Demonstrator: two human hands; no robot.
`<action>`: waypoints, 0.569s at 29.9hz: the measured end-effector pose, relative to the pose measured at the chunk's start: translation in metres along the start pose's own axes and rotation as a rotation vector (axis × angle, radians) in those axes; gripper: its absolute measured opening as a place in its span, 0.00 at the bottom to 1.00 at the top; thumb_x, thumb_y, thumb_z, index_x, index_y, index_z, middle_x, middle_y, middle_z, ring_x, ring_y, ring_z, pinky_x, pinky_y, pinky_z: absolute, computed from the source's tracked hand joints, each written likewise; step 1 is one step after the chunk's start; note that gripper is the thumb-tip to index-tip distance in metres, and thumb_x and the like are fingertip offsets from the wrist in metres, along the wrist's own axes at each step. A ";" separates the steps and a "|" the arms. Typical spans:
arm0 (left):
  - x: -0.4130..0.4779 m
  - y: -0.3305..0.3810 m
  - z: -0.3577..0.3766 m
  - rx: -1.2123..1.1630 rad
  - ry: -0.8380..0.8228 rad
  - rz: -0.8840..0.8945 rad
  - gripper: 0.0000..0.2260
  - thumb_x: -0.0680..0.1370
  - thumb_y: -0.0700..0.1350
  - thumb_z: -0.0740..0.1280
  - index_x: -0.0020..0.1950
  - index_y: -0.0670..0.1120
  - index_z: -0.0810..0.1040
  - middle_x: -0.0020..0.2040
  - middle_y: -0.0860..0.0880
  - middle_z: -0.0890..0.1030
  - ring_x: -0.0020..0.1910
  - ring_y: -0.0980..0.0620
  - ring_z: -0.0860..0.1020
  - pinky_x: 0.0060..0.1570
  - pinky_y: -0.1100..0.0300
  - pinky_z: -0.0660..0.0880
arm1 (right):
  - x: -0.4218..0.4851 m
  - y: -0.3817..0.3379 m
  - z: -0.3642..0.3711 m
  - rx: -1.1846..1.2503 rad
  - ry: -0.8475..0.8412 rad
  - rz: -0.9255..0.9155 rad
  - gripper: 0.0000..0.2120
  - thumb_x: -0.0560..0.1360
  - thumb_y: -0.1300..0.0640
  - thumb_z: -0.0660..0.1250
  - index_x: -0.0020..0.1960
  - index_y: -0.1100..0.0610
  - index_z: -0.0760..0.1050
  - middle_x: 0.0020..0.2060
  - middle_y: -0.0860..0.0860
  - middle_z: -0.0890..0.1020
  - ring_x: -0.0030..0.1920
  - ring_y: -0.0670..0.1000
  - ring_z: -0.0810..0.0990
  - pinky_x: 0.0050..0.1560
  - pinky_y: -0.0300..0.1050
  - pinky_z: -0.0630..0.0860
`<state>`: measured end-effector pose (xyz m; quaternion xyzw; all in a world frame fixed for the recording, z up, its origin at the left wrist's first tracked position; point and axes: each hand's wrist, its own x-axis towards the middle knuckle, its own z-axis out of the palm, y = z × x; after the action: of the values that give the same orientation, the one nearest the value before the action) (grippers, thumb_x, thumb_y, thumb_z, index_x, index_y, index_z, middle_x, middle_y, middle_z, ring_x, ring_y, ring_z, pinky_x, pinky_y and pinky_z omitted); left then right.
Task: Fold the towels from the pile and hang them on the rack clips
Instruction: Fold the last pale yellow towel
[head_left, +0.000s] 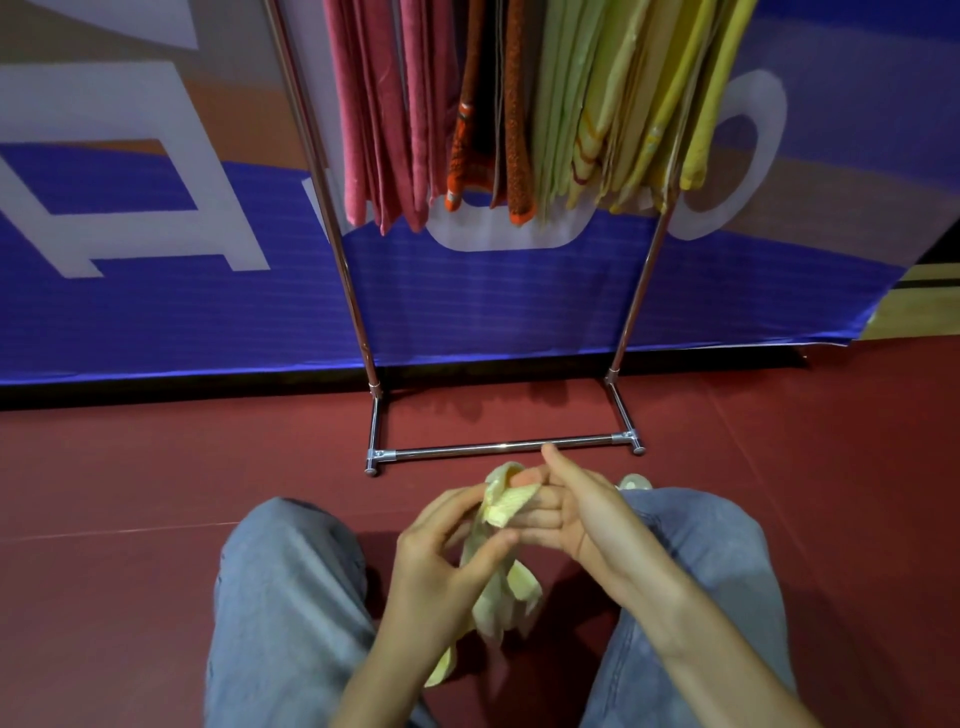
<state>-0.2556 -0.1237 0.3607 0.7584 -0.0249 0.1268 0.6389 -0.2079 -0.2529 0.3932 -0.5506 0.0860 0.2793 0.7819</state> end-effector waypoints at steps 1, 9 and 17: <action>0.001 0.000 -0.001 0.027 0.005 0.020 0.13 0.65 0.52 0.68 0.48 0.65 0.78 0.49 0.61 0.81 0.46 0.61 0.80 0.46 0.71 0.75 | 0.000 0.000 0.000 -0.002 -0.011 0.003 0.19 0.78 0.50 0.54 0.39 0.61 0.74 0.31 0.57 0.83 0.31 0.51 0.83 0.33 0.41 0.80; 0.008 0.008 -0.011 -0.078 0.080 -0.037 0.02 0.67 0.45 0.69 0.38 0.52 0.80 0.33 0.59 0.83 0.33 0.65 0.79 0.35 0.74 0.72 | -0.001 0.009 -0.007 -0.283 -0.123 -0.018 0.18 0.78 0.47 0.51 0.48 0.60 0.72 0.27 0.55 0.82 0.32 0.52 0.82 0.40 0.44 0.80; 0.022 0.008 -0.039 -0.029 0.236 -0.070 0.10 0.75 0.36 0.64 0.36 0.47 0.76 0.30 0.60 0.80 0.30 0.66 0.75 0.33 0.75 0.70 | 0.001 0.022 -0.054 -1.008 -0.092 -0.106 0.13 0.74 0.46 0.63 0.36 0.53 0.70 0.19 0.47 0.75 0.24 0.45 0.74 0.34 0.46 0.73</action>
<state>-0.2425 -0.0841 0.3790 0.7292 0.0751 0.1922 0.6524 -0.2092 -0.2964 0.3540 -0.8502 -0.1220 0.2699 0.4352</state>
